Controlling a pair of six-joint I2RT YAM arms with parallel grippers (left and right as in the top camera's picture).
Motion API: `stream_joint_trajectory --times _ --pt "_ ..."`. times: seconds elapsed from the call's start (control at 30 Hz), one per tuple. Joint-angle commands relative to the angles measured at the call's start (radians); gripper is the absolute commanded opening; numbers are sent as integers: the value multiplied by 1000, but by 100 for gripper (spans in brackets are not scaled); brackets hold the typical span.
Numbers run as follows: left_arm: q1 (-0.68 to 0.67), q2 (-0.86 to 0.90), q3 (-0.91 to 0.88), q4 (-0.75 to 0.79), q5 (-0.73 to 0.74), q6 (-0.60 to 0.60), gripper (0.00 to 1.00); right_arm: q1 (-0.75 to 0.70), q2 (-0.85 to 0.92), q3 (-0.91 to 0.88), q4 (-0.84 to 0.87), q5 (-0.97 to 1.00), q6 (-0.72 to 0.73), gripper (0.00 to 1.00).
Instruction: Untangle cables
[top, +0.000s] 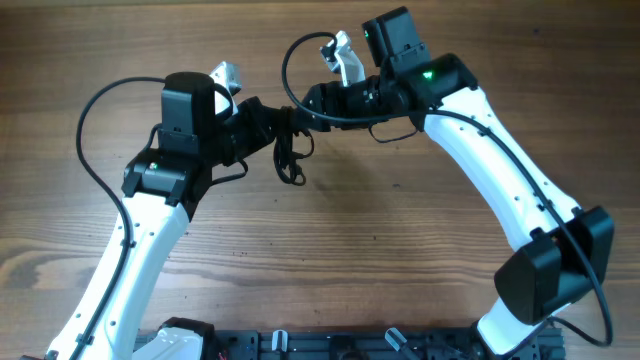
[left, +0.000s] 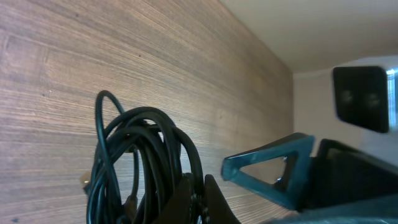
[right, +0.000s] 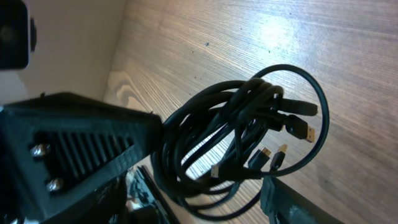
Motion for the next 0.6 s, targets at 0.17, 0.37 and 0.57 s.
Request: stream_joint_trajectory --times 0.17,0.37,0.57 --pt "5 -5 9 61 77 -230 4 8 65 16 34 34 185 61" --pt "5 -5 9 98 130 -249 4 45 87 16 113 34 243 59" --pt "5 -5 9 98 143 -249 4 114 132 16 272 21 385 38"
